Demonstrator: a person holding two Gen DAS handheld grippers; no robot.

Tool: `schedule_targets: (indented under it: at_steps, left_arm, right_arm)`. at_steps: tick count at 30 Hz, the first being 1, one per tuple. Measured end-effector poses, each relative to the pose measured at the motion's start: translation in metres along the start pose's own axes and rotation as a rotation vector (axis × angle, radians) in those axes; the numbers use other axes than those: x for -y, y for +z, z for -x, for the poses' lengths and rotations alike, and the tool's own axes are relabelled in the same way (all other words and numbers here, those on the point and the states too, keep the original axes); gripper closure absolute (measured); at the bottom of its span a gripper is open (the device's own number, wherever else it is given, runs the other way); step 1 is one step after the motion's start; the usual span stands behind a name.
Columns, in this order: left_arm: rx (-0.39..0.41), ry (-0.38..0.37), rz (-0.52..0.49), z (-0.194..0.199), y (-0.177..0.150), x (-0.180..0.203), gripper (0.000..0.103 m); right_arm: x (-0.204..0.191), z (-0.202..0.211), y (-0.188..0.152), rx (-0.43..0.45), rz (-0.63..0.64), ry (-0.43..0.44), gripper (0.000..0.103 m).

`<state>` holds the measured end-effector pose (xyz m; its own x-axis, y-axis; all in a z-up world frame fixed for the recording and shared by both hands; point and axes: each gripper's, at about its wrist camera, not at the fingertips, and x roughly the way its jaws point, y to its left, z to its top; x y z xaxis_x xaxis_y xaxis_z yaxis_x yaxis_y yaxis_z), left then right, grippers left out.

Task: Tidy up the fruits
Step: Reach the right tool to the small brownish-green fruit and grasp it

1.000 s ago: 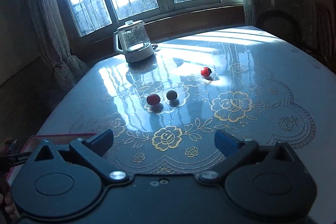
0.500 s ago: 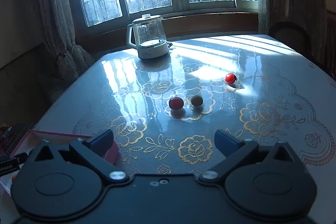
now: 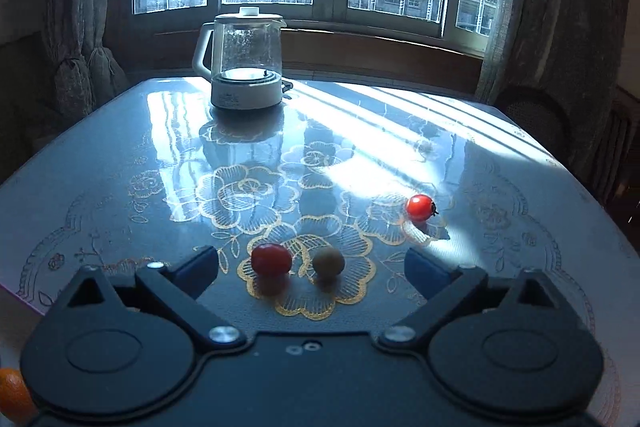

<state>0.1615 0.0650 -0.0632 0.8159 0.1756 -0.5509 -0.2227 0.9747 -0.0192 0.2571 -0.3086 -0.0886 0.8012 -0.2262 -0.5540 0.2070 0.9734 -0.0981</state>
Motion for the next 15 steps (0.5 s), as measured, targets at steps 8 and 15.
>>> schedule_targets:
  at_steps: [8, 15]
  left_arm:
    - [-0.021, 0.007, 0.031, -0.007, 0.001, 0.007, 0.0]
    - [-0.038, 0.015, 0.032, -0.009, 0.001, 0.016, 0.0]
  right_arm:
    - [0.025, -0.024, -0.002, -0.036, 0.022, -0.056, 0.019]
    - [0.028, -0.046, -0.002, -0.072, 0.066, -0.044, 0.031]
